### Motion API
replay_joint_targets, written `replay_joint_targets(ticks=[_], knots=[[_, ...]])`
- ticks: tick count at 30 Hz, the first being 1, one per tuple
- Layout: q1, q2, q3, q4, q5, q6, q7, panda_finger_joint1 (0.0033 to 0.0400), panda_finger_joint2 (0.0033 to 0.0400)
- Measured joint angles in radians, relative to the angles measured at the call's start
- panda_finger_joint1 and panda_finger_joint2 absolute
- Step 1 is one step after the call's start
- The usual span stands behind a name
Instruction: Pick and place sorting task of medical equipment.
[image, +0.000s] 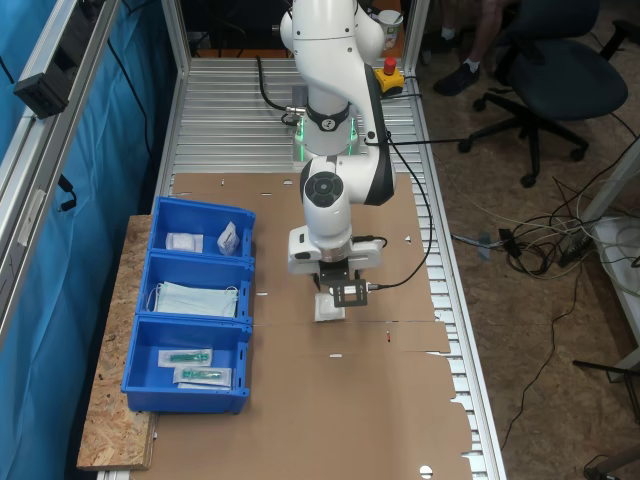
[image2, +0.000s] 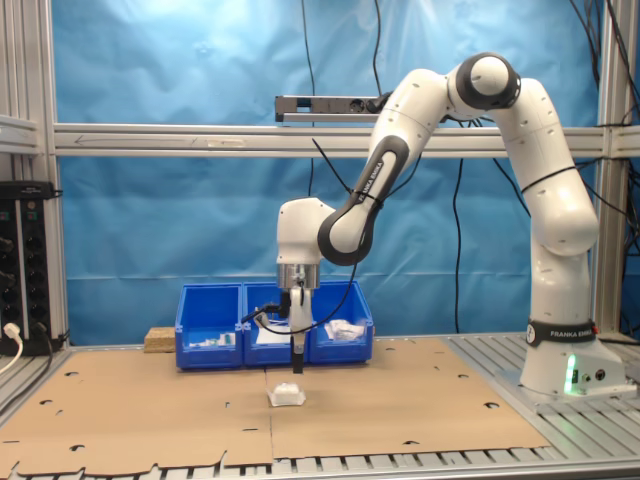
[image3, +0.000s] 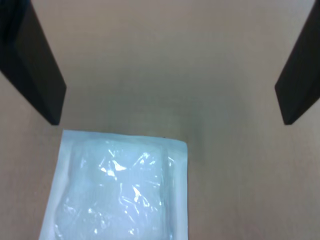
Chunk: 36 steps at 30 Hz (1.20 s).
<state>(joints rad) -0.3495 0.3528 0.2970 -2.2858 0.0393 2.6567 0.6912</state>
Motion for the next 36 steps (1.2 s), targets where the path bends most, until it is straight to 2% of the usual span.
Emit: replay_joint_targets(ticks=[14,36], knots=[[0.000,0.104,-0.003,0.031,0.000,0.055,0.000,0.0400,0.0400],[0.000,0.125,-0.031,0.081,0.000,0.087,0.000,0.0400,0.0400]])
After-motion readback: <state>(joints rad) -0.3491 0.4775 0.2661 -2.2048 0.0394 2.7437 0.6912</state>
